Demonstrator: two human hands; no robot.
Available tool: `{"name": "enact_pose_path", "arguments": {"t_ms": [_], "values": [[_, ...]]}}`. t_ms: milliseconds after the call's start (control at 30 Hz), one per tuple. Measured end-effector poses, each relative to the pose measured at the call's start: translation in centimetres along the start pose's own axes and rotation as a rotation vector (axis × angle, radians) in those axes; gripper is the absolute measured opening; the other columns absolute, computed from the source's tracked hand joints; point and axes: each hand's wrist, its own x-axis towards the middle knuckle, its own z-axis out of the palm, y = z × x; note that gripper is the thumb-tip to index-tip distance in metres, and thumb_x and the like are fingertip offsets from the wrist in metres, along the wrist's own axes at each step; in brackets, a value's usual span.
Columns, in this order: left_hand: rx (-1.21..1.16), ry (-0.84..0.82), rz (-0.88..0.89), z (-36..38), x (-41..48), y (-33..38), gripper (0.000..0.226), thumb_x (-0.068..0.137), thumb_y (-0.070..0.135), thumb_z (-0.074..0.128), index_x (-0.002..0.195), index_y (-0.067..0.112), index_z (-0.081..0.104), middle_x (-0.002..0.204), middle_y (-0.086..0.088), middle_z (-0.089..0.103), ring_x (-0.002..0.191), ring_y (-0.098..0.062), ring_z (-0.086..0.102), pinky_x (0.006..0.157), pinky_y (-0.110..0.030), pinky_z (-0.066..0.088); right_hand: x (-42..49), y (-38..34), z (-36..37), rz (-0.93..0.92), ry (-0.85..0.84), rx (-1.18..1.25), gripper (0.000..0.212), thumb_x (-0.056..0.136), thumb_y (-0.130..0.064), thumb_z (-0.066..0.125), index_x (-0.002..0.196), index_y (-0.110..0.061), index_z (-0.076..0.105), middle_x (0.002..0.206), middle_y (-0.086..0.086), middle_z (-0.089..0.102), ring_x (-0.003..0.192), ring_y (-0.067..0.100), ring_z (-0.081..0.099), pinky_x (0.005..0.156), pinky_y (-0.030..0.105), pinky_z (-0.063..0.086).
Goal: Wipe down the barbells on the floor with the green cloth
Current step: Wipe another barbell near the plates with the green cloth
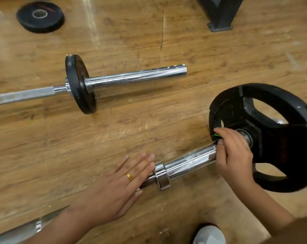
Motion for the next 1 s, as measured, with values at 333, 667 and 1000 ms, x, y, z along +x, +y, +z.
{"name": "enact_pose_path", "arguments": {"t_ms": [333, 667, 1000], "values": [[0.092, 0.027, 0.015, 0.0, 0.2, -1.4, 0.063, 0.104, 0.035, 0.033, 0.161, 0.010, 0.020, 0.169, -0.006, 0.016, 0.155, -0.025, 0.016, 0.121, -0.048, 0.018, 2.1, 1.2, -0.8, -0.072, -0.179, 0.033, 0.035, 0.101, -0.016, 0.044, 0.130, -0.004, 0.060, 0.126, 0.009, 0.063, 0.123, 0.022, 0.054, 0.109, 0.034, 0.039], [0.007, -0.068, -0.019, -0.9, 0.6, -1.7, 0.064, 0.104, 0.035, 0.031, 0.161, 0.009, 0.019, 0.168, -0.008, 0.020, 0.156, -0.023, 0.012, 0.121, -0.045, 0.017, 3.1, 0.2, -0.5, -0.064, -0.114, 0.043, 0.025, 0.099, -0.005, 0.054, 0.121, -0.003, 0.065, 0.120, 0.010, 0.066, 0.116, 0.025, 0.059, 0.107, 0.038, 0.043], [-0.029, 0.026, 0.007, 0.1, 0.7, -2.8, 0.061, 0.106, 0.032, 0.029, 0.161, 0.010, 0.016, 0.169, -0.005, 0.016, 0.156, -0.021, 0.012, 0.123, -0.044, 0.016, 3.4, 0.2, 1.3, -0.047, 0.017, 0.067, 0.025, 0.099, -0.010, 0.050, 0.119, -0.008, 0.065, 0.118, 0.005, 0.066, 0.113, 0.019, 0.059, 0.103, 0.031, 0.043]]}}
